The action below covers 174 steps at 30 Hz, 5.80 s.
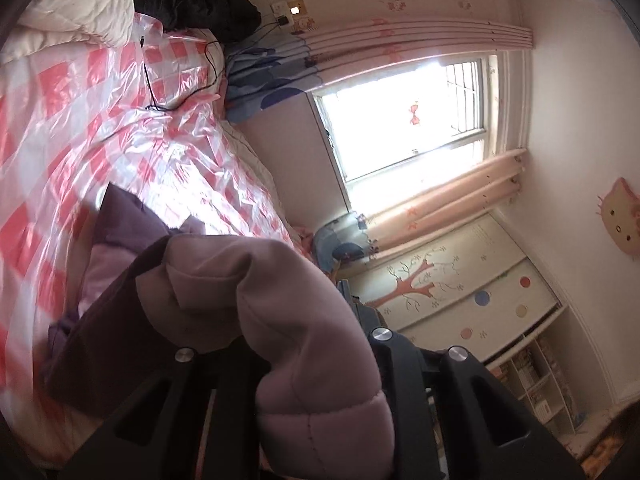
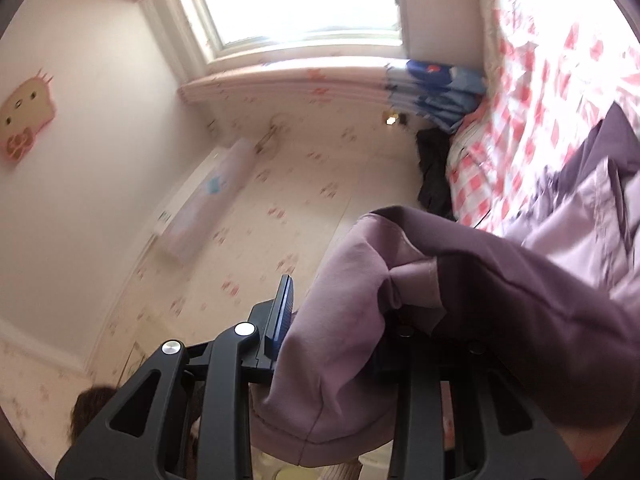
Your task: Fold large clothes
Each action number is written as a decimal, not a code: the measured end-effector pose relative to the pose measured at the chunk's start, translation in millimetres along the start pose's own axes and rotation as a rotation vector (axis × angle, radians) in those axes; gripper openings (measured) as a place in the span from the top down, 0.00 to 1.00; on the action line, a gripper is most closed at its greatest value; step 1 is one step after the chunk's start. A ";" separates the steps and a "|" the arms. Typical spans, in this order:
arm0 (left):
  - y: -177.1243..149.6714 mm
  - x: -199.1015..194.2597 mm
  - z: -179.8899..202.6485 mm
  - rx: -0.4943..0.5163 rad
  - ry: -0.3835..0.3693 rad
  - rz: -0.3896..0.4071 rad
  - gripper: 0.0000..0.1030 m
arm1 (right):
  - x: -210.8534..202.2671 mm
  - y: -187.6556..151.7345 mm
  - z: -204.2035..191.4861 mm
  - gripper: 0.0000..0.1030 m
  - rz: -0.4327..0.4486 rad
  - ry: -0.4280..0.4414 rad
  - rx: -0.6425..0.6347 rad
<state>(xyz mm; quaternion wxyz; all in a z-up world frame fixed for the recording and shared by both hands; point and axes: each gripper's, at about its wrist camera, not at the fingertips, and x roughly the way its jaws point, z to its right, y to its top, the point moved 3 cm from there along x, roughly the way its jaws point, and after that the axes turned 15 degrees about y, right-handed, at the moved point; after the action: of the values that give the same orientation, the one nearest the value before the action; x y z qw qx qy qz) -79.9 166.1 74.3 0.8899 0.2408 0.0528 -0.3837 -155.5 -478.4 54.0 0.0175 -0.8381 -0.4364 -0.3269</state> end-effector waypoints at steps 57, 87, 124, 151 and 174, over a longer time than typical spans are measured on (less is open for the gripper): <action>5.2 416.7 -69.9 0.467 0.804 -0.326 0.07 | 200.1 102.6 419.0 0.06 -0.649 -1.356 -0.417; 20.1 264.6 -105.2 0.455 0.860 -0.141 0.07 | 90.8 106.7 325.7 0.06 -0.431 -1.290 -0.448; -90.9 47.6 -132.5 -0.085 0.570 -0.137 0.06 | -22.3 -49.6 172.2 0.06 -0.180 -0.854 0.076; -71.7 145.1 -148.0 -0.235 0.557 -0.101 0.06 | 53.9 -67.5 222.8 0.06 -0.190 -0.712 0.147; -62.9 140.8 -147.7 -0.271 0.536 0.047 0.06 | -73.4 -5.6 199.7 0.06 0.129 -0.781 0.080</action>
<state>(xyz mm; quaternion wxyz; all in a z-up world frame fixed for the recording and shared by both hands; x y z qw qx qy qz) -12.5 105.7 -119.1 0.8769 0.2135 0.3311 -0.2754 -83.0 -465.0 -145.7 -0.0966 -0.9237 -0.3691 0.0352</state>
